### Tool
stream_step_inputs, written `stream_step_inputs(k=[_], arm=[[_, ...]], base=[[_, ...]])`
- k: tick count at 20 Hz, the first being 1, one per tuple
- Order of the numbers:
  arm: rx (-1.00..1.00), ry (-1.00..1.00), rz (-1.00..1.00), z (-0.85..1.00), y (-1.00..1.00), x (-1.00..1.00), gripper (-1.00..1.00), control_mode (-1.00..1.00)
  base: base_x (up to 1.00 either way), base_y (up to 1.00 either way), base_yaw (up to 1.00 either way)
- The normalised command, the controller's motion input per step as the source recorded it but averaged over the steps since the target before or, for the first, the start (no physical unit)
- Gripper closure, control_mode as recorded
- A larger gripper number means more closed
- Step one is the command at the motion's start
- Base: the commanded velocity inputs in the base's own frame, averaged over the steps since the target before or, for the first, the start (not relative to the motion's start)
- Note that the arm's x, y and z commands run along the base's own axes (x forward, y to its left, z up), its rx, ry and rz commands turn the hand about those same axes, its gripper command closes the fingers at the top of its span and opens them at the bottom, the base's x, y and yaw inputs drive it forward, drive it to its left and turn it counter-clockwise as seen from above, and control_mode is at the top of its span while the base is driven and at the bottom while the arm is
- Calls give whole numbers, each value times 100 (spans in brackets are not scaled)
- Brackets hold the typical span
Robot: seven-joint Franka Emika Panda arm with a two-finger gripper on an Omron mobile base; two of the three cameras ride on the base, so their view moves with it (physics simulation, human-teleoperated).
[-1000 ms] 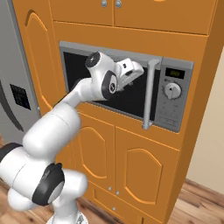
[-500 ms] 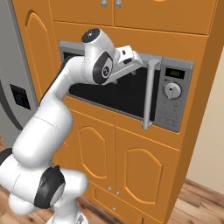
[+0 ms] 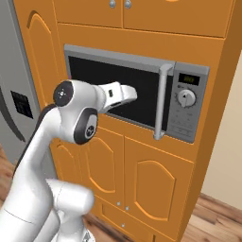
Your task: Place the bowl containing the eggplant and bell pepper in the microwave. Close the microwave door and press the start button to microwave the meal.
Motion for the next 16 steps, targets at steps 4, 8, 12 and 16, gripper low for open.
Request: stream_step_inputs(k=[4,8,12,16], arm=[[25,-19,-28,7,-10,-95,-100,-100],[40,-23,-32,12,-51,-88,-100,-100],[59,-17,-16,0,-78,-72,-100,-100],[67,-3,-1,0,-82,-44,-100,-100]], base=[[0,0,0],[0,0,0],[0,0,0],[0,0,0]])
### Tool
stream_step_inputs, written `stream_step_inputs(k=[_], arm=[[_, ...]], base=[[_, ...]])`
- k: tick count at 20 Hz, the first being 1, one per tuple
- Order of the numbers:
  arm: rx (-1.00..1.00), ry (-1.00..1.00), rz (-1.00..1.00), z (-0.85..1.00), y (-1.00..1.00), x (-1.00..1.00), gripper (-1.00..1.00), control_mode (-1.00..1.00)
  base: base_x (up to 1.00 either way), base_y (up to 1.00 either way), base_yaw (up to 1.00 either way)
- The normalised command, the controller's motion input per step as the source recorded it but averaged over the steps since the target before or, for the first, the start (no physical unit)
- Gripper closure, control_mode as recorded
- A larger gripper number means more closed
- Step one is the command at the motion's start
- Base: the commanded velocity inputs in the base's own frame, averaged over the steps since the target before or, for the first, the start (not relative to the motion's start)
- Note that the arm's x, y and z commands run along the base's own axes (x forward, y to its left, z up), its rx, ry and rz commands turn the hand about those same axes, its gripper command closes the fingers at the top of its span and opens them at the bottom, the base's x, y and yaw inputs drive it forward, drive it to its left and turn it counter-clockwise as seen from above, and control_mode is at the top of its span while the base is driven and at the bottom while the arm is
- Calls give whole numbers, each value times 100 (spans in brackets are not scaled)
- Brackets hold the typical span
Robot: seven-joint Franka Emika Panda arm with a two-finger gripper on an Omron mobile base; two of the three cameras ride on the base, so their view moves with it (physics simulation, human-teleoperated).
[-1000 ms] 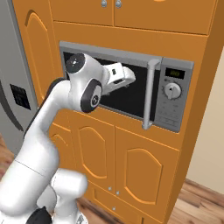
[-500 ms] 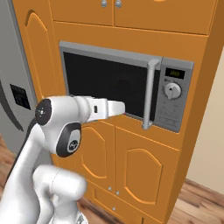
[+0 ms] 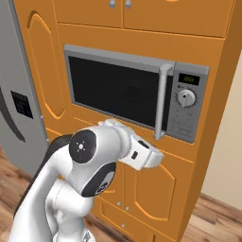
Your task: Place the bowl containing the eggplant and bell pepper in the microwave. Close the microwave door and press the start button to microwave the meal.
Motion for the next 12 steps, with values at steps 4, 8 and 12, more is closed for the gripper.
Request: stream_step_inputs(k=[4,8,12], arm=[[64,-3,1,0,-54,-25,-100,-100],[20,-18,4,0,-5,-21,-100,-100],[4,-15,0,-1,2,-5,-100,-100]], base=[[0,0,0],[0,0,0],[0,0,0]])
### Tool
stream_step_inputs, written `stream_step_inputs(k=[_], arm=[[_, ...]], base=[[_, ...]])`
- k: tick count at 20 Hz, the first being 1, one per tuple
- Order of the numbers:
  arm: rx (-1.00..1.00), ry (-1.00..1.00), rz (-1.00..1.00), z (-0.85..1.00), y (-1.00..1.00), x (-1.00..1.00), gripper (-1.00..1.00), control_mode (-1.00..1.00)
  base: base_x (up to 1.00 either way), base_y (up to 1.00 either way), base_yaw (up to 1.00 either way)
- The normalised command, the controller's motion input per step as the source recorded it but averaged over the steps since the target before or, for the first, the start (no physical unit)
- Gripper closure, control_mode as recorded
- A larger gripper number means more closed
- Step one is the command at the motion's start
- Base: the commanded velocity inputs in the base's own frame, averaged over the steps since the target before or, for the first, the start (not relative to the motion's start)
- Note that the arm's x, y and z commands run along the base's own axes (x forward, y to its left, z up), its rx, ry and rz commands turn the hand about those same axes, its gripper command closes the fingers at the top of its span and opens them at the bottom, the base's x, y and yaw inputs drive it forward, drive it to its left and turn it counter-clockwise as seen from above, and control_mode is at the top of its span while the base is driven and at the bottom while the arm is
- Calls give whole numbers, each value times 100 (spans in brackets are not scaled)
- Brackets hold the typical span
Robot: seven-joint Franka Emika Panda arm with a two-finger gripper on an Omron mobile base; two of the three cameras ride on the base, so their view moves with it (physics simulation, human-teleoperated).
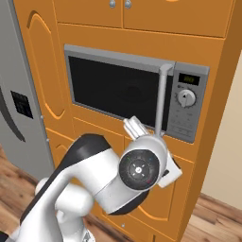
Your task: Place the bowl containing the eggplant and bell pepper in the microwave. Close the microwave door and press the start button to microwave the meal.
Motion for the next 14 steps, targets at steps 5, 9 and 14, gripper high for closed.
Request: stream_step_inputs(k=[5,9,14], arm=[[1,-7,0,-9,17,0,100,-100],[3,-3,-1,0,2,13,100,-100],[12,0,-2,-1,0,31,100,-100]], base=[[0,0,0],[0,0,0],[0,0,0]])
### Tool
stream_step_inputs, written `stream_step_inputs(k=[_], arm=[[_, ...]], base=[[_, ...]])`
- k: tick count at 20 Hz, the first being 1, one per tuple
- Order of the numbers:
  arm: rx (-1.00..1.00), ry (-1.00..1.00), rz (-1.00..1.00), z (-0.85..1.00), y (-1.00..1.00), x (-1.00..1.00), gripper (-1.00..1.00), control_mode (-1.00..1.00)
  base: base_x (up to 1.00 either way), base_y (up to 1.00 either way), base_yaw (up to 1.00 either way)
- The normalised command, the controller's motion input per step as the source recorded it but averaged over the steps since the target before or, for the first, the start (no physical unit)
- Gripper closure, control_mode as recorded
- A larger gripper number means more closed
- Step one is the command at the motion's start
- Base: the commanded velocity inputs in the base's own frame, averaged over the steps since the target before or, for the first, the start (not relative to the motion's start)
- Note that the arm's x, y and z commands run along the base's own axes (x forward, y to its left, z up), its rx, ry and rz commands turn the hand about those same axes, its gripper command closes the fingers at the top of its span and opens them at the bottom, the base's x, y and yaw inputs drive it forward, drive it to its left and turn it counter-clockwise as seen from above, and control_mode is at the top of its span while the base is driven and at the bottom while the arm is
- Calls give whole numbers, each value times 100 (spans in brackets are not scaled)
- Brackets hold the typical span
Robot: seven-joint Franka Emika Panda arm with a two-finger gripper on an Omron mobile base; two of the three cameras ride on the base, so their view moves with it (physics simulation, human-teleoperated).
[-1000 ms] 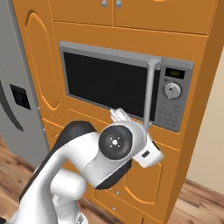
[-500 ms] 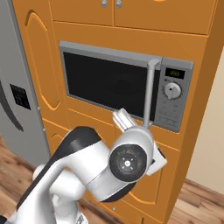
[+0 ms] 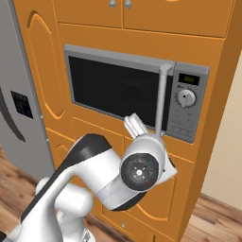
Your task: Place the bowl containing the eggplant and bell pepper in the microwave. Close the microwave door and press the start button to microwave the meal.
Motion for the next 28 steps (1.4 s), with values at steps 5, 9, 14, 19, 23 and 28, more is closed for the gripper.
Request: stream_step_inputs(k=[5,9,14,19,23,28], arm=[[22,-2,-1,-11,-2,22,100,-100],[22,-6,0,-18,-12,12,100,-100],[10,-9,-1,-20,-9,10,100,-100],[2,-3,-1,-20,-2,23,100,-100],[2,0,-4,-5,-8,27,100,-100],[3,0,-8,0,-19,18,100,-100]], base=[[0,0,0],[0,0,0],[0,0,0],[0,0,0],[0,0,0],[0,0,0]])
